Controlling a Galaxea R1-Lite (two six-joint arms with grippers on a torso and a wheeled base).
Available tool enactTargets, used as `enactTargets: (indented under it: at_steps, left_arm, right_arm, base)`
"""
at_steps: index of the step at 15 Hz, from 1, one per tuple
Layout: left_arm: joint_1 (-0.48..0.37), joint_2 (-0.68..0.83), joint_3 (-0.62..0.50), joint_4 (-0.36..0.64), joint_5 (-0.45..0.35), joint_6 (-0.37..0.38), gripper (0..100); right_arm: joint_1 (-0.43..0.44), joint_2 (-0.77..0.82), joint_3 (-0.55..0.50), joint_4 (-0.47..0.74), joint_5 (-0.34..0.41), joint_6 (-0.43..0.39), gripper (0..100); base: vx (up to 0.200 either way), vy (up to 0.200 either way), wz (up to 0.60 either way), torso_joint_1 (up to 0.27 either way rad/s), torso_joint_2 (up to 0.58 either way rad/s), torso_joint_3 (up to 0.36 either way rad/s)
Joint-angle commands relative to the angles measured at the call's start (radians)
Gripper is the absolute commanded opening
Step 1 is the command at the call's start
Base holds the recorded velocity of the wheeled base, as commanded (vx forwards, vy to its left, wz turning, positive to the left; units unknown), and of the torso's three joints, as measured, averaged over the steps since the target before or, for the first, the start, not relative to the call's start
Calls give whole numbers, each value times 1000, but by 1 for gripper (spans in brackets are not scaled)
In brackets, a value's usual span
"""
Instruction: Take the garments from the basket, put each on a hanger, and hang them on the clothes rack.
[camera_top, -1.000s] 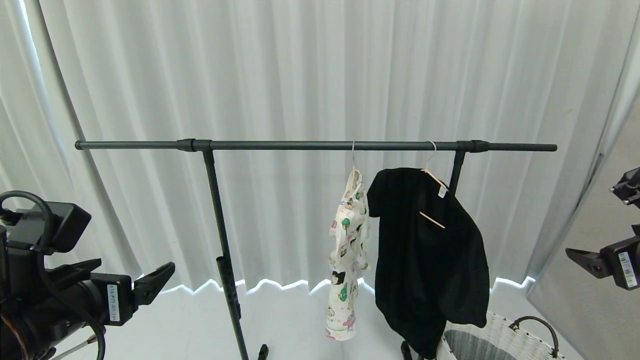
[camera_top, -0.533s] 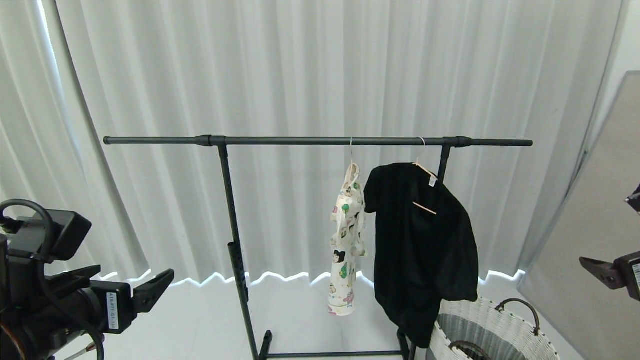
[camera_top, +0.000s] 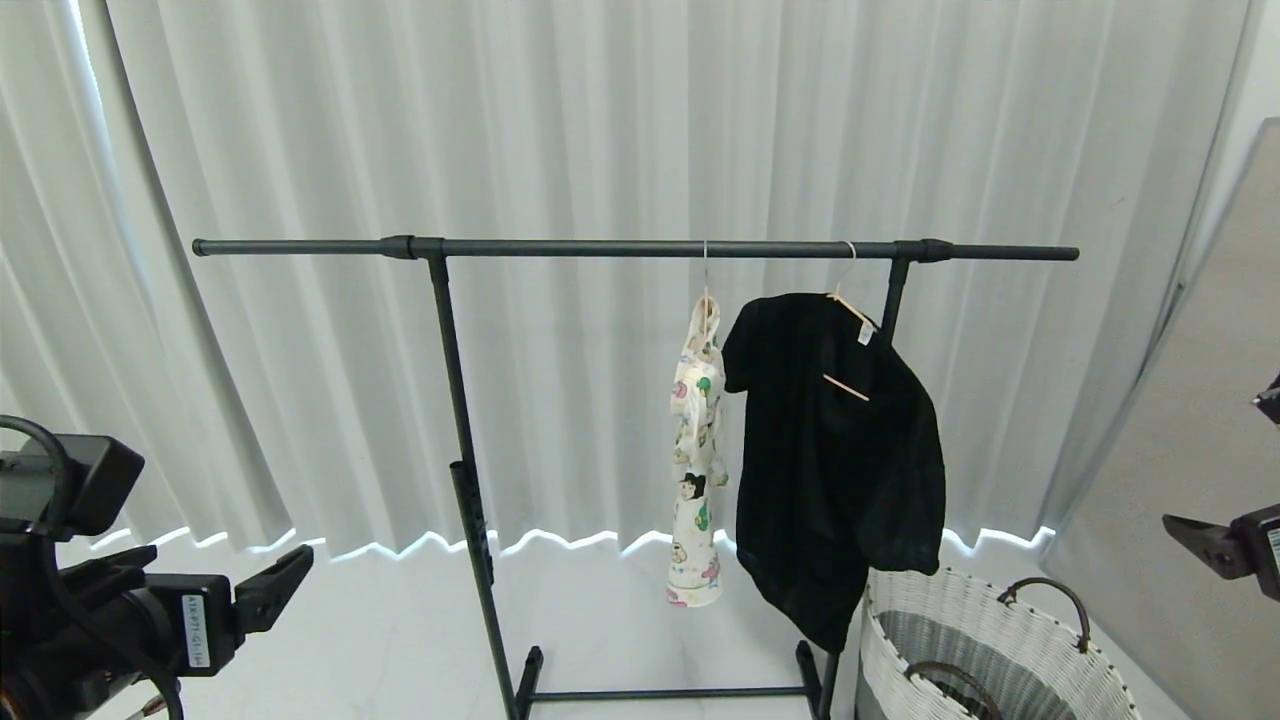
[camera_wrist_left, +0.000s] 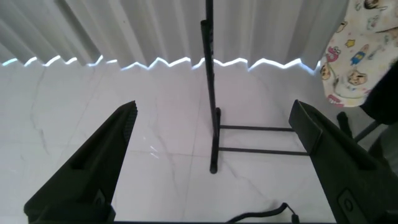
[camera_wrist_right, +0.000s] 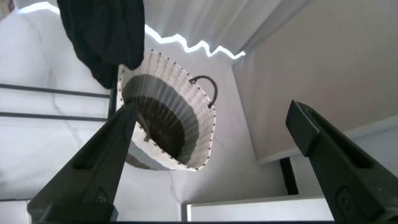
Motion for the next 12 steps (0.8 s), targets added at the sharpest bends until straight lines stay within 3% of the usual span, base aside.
enactTargets:
  at_steps: [1, 12]
  left_arm:
    - [24, -30, 13, 0, 0, 0, 100]
    - [53, -254, 153, 6, 80, 75, 100]
  right_arm:
    - [0, -2, 0, -1, 0, -3, 100]
    - [-3, -111, 52, 1, -1, -18, 100]
  base:
    - [0, 0, 0, -232, 520, 276]
    - [0, 0, 0, -210, 493, 284]
